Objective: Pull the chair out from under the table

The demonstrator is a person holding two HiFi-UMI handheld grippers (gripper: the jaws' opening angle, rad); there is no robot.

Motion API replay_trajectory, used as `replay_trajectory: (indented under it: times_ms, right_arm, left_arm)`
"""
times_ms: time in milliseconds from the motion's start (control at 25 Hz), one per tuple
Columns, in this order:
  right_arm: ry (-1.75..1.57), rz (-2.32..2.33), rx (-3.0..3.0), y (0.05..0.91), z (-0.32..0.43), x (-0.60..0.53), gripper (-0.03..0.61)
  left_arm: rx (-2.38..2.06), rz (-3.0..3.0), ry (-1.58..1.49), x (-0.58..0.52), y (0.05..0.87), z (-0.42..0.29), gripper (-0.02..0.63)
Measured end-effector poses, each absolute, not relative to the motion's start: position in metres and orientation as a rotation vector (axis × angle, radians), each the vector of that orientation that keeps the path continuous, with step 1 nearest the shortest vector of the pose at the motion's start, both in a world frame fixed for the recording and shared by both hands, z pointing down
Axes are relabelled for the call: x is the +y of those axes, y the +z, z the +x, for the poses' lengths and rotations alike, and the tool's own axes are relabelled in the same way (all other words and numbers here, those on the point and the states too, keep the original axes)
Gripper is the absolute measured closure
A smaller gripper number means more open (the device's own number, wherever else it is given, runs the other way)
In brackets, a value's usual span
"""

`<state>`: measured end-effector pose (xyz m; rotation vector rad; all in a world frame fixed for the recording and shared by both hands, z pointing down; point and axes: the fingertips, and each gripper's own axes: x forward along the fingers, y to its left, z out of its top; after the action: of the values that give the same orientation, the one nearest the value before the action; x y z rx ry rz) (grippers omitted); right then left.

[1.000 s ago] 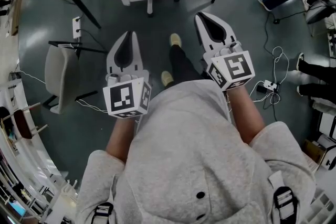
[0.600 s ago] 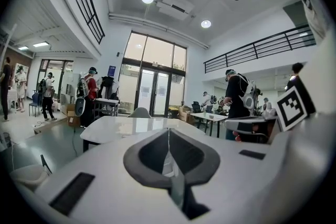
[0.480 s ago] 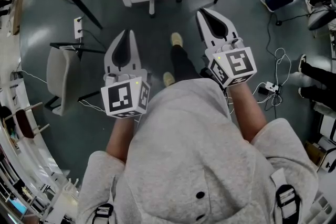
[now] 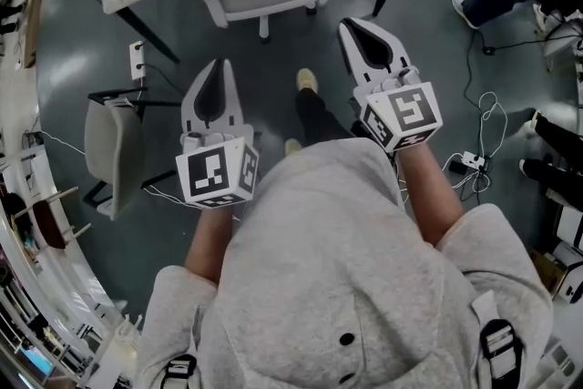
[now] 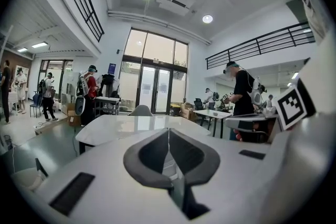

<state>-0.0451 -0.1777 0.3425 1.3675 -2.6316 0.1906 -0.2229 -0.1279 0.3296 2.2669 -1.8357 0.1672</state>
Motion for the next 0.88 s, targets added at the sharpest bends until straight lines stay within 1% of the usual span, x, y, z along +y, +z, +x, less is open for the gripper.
replay_trajectory:
  times_ms: [400,880]
  right_arm:
    - [0.229,1.374,-2.628,0.349,-0.022,-0.271,0.549]
    - [0.184,1.290,-2.648,0.346,-0.016,-0.340,0.549]
  left_arm:
    - [-1.838,2.262,0.221,-0.220,0.328,-0.203,0.597]
    - [-1.885,2.235,0.282,-0.285,0.319,-0.190,0.597]
